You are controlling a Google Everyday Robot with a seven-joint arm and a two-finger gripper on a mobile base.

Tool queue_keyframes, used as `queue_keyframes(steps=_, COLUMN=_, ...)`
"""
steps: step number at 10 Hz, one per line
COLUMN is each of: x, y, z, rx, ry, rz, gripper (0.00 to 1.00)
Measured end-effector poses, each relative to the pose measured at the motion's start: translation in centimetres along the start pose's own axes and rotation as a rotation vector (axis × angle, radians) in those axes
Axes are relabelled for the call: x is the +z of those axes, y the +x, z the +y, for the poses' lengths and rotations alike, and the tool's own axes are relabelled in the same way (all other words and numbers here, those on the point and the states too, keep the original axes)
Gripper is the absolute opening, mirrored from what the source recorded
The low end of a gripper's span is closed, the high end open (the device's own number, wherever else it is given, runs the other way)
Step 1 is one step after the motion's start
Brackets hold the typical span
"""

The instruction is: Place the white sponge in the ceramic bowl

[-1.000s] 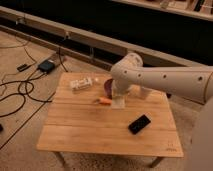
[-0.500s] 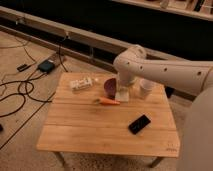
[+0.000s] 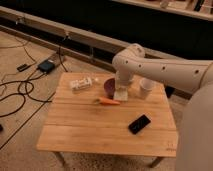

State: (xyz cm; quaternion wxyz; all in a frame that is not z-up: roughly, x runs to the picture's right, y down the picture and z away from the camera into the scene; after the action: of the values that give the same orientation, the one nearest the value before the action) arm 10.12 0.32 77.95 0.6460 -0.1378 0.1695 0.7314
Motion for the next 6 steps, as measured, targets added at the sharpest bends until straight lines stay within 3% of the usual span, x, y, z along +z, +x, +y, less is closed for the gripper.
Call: queue_keyframes(steps=6, x=-0.25, y=-0.85, z=-0.71, rx=-0.019, ry=0.016, rz=-0.007, gripper=0.00)
